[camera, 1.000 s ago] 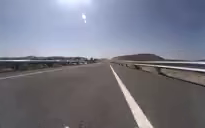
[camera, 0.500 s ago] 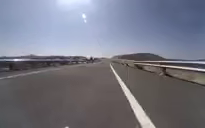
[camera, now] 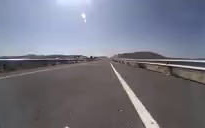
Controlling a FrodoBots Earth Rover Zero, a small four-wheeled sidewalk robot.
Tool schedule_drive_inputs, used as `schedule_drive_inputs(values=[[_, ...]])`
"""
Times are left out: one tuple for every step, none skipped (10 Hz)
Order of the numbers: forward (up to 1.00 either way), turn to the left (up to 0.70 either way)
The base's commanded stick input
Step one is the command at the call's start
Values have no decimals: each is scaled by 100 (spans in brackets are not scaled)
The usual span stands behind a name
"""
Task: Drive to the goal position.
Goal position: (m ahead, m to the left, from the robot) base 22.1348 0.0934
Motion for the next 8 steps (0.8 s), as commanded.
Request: schedule_drive_inputs(values=[[100, 0], [100, 0], [100, 0], [100, 0], [100, 0], [100, 0], [100, 0], [100, 0]])
